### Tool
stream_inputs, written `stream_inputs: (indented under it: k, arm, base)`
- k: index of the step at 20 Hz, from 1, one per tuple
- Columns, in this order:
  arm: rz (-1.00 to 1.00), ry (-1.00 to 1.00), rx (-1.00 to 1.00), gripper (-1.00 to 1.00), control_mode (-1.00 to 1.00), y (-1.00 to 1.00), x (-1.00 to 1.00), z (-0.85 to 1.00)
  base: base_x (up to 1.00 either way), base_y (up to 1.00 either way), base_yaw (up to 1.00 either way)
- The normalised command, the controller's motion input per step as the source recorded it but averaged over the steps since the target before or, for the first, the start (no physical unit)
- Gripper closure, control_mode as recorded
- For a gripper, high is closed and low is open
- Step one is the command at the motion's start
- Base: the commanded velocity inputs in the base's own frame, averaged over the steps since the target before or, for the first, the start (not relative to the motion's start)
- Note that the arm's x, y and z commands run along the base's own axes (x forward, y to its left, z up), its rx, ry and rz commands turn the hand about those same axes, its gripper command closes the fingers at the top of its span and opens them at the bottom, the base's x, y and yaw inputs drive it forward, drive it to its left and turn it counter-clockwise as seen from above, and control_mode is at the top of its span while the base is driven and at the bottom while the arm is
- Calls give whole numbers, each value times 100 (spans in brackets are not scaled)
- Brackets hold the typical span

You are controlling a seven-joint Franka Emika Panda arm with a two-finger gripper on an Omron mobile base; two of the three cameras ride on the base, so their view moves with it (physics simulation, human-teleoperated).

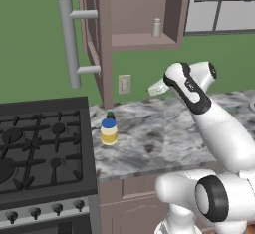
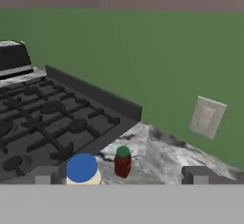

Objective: Collect the paprika, mayonnaise, and shaker from the cabinet and place them next to the stove.

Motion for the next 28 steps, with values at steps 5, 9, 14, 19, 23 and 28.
stream_inputs:
  k: [5, 9, 14, 19, 23, 28]
  arm:
    - [-48, 10, 0, -100, -100, 0, -29, 55]
    - [-46, 8, 0, -100, -100, 0, -13, 59]
    - [-40, 9, 0, -100, -100, 0, -2, 61]
    - [-30, 5, 3, -100, -100, -1, 0, 51]
    - [-20, -1, 1, -100, -100, -13, 0, 39]
    - [-7, -12, 1, -100, -100, -32, 0, 21]
  base:
    - [0, 0, 0]
    - [0, 0, 0]
    - [0, 0, 0]
    - [0, 0, 0]
    - [0, 0, 0]
    - [0, 0, 0]
